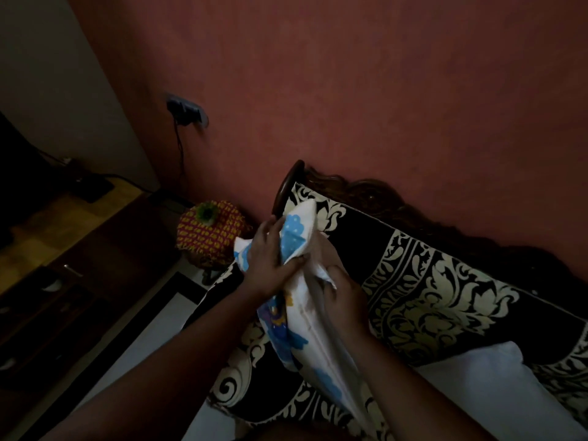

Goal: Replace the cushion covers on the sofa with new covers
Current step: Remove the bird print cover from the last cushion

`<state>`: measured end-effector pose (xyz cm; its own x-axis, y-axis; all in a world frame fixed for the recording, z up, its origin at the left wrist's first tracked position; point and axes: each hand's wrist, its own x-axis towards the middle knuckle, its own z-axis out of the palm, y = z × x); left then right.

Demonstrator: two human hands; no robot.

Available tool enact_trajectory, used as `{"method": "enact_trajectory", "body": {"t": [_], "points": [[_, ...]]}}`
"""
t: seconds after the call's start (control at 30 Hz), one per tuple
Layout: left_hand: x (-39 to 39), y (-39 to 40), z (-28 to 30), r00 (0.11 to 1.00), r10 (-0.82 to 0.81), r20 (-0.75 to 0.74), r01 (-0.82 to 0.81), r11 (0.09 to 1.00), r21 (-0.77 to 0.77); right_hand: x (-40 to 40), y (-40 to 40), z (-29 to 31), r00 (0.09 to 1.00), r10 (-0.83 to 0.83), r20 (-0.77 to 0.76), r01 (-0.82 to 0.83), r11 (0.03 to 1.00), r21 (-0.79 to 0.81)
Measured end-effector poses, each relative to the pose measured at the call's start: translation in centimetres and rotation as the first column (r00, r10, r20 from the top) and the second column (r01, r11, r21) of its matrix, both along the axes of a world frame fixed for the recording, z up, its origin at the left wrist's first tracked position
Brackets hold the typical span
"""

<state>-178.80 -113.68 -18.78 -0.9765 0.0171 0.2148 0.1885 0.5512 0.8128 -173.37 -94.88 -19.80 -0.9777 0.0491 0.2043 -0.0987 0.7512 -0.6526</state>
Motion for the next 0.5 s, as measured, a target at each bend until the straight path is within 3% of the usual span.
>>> {"method": "enact_trajectory", "body": {"t": [0.1, 0.23, 0.33, 0.4, 0.47, 0.5], "points": [[-0.9, -0.5, 0.8, 0.998, -0.034, -0.052, 0.034, 0.999, 0.015, 0.1, 0.3, 0.6, 0.998, 0.036, -0.061, -0.037, 0.999, -0.025], [-1.5, -0.7, 2.2, 0.982, 0.107, -0.157, -0.118, 0.991, -0.058, 0.4, 0.2, 1.5, 0.994, -0.01, -0.11, -0.002, 0.994, -0.106], [-1.0, -1.6, 2.2, 0.968, 0.25, 0.035, -0.251, 0.968, 0.015, 0.7, 1.1, 1.7, 0.991, -0.038, -0.13, 0.019, 0.989, -0.146], [-0.9, -3.2, 0.8, 0.921, 0.329, 0.211, -0.31, 0.943, -0.117, 0.9, 1.8, 2.1, 0.987, -0.074, -0.139, 0.048, 0.982, -0.182], [-0.6, -4.7, -0.4, 0.859, 0.342, 0.382, -0.31, 0.94, -0.143, 1.1, 2.3, 2.7, 0.984, -0.071, -0.166, 0.036, 0.978, -0.203], [-0.5, -5.0, -0.9, 0.856, 0.287, 0.429, -0.288, 0.955, -0.065, 1.2, 2.4, 3.0, 0.983, -0.055, -0.174, 0.017, 0.978, -0.21]]}}
